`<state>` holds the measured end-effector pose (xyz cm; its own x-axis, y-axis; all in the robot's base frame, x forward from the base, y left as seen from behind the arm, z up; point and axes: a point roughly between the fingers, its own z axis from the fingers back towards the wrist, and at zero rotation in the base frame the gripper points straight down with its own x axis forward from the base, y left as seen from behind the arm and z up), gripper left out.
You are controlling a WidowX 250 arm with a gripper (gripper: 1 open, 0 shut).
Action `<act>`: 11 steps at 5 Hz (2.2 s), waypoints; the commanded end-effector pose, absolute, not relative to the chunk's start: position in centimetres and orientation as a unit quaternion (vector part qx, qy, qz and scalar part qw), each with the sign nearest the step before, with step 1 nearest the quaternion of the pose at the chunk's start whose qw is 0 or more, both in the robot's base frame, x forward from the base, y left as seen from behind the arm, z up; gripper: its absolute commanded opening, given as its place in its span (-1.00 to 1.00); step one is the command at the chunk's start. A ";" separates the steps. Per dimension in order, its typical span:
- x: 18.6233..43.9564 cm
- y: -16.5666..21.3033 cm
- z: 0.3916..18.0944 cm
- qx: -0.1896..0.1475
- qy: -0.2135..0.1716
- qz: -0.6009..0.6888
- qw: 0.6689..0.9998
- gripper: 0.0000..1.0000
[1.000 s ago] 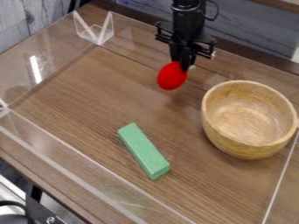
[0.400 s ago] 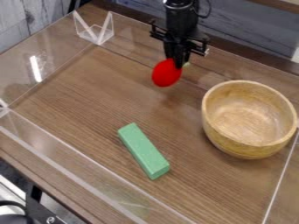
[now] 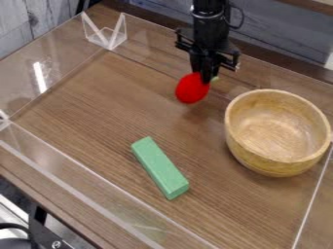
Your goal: Move the red object to the right side of the table
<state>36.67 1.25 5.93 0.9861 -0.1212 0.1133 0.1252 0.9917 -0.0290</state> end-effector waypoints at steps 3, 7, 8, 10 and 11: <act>37.3 1.5 7.8 -0.002 -0.105 -0.013 0.994 -1.00; 37.4 0.8 8.6 0.004 -0.119 -0.051 0.992 -1.00; 37.9 0.9 9.9 0.007 -0.124 -0.057 0.991 -1.00; 37.4 -1.3 9.3 0.004 -0.129 -0.092 0.987 -1.00; 37.3 -2.9 8.9 0.000 -0.133 -0.127 0.983 -1.00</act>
